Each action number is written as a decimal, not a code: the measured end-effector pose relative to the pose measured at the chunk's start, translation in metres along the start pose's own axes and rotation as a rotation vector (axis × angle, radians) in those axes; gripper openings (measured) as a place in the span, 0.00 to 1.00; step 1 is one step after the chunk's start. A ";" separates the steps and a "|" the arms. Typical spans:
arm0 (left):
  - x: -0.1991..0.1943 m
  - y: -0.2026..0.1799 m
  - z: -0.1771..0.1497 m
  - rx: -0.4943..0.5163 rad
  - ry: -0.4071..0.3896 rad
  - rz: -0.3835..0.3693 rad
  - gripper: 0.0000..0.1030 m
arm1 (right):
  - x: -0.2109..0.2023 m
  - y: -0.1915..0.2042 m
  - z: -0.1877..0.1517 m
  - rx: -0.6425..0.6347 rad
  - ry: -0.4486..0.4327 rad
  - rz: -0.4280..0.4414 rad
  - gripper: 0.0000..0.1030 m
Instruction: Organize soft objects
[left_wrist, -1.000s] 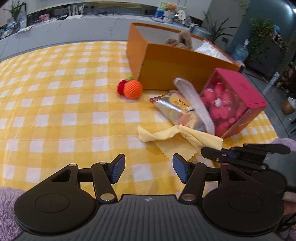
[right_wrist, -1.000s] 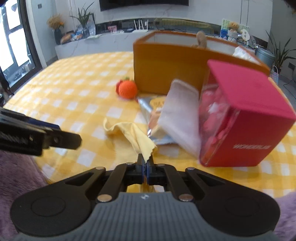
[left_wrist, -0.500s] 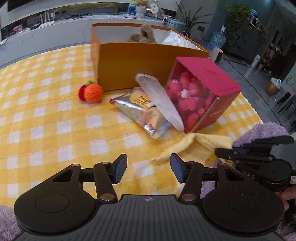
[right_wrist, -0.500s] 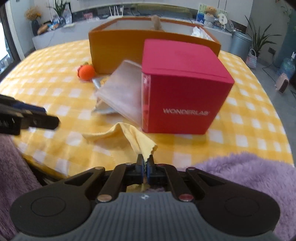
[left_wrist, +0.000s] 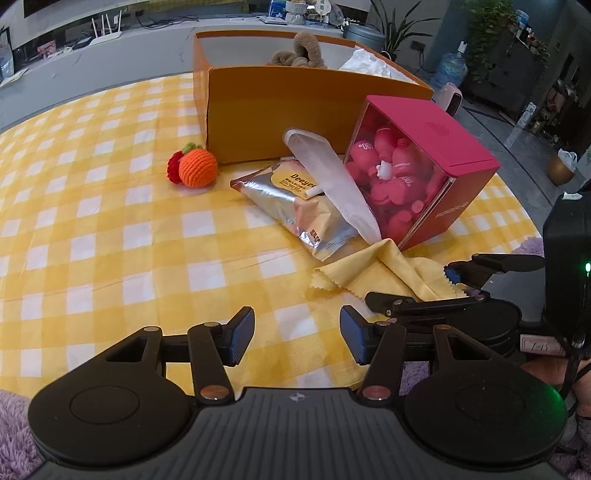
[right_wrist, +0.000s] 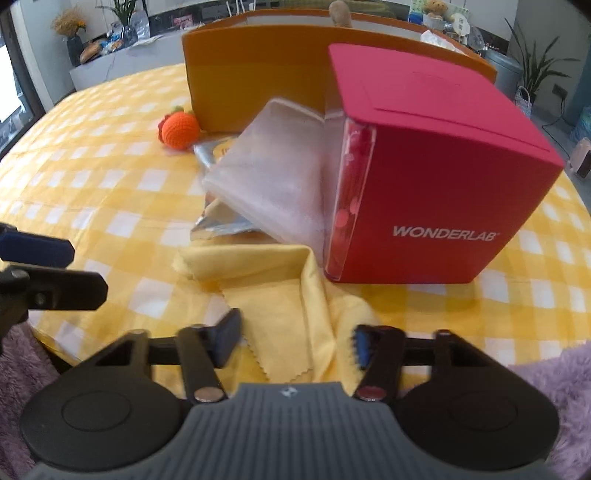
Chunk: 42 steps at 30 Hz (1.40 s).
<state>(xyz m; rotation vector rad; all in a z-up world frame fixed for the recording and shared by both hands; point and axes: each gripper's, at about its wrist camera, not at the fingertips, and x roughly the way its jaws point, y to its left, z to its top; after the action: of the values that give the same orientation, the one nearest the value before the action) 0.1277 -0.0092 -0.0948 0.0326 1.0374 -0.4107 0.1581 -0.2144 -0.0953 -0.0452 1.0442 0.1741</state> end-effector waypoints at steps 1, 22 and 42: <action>0.000 -0.001 0.000 0.000 -0.003 -0.003 0.61 | -0.002 -0.001 -0.001 -0.002 -0.007 -0.001 0.43; 0.039 -0.039 0.043 0.034 -0.109 -0.050 0.61 | -0.014 -0.042 0.000 0.193 -0.049 -0.026 0.00; 0.013 -0.055 0.040 0.099 -0.287 0.015 0.03 | -0.013 -0.044 -0.003 0.205 -0.098 -0.011 0.00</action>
<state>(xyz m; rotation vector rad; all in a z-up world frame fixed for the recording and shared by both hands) 0.1476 -0.0733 -0.0756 0.0676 0.7331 -0.4386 0.1564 -0.2598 -0.0870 0.1421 0.9591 0.0580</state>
